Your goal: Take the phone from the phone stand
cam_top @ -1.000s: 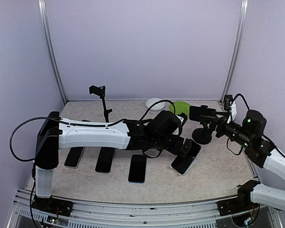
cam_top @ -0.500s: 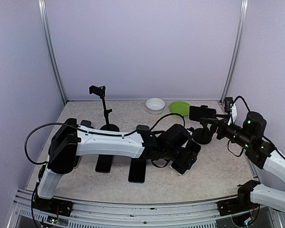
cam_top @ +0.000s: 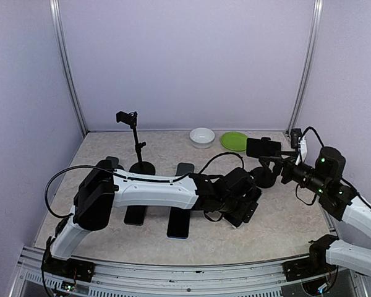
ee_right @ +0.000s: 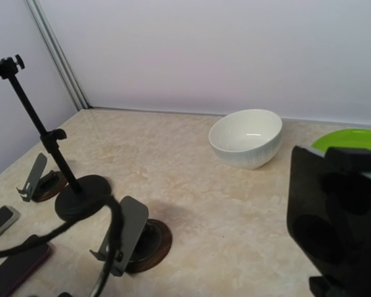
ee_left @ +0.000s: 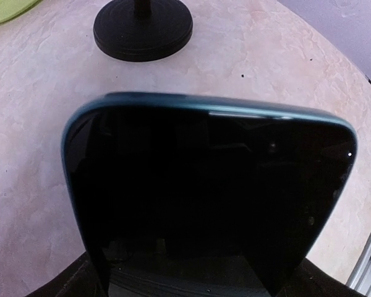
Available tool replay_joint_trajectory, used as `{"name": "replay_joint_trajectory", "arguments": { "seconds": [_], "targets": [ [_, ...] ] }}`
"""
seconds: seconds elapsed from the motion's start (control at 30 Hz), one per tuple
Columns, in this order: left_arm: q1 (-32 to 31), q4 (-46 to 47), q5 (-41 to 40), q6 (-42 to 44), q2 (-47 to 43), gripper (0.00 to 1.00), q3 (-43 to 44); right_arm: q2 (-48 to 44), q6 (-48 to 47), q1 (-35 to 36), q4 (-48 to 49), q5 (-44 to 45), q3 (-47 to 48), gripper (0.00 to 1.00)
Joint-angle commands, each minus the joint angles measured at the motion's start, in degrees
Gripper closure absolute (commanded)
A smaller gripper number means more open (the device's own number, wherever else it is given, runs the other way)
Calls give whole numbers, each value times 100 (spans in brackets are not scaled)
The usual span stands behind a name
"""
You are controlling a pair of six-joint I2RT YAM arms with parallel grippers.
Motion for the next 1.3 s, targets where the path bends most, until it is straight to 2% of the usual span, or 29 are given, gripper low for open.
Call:
{"name": "replay_joint_trajectory", "arguments": {
  "seconds": [0.0, 0.23, 0.33, 0.63, 0.9, 1.07, 1.27],
  "targets": [
    [11, -134, -207, -90, 0, 16, 179, 49, 74, -77, 60, -89, -106, 0],
    [27, 214, -140, -161, -316, 32, -107, 80, 269, -77, -20, -95, -176, 0],
    [29, 504, -92, -152, -605, 35, -373, 40, 410, -77, -115, 24, -178, 0],
    [84, 1606, 255, -176, -1468, 37, -1360, -1, 1002, -71, -776, 567, -67, 3],
    [265, 2187, 104, -425, -2187, 39, -2280, -77, 1777, 17, -1437, 676, -267, 14],
    [418, 2332, 41, -479, -2496, 40, -2681, -143, 2215, 426, -1189, 409, -676, 19],
    [572, 2471, 26, -554, -2746, 40, -3045, 356, 2367, 1146, -784, 261, -1003, 24]
  ]
}}
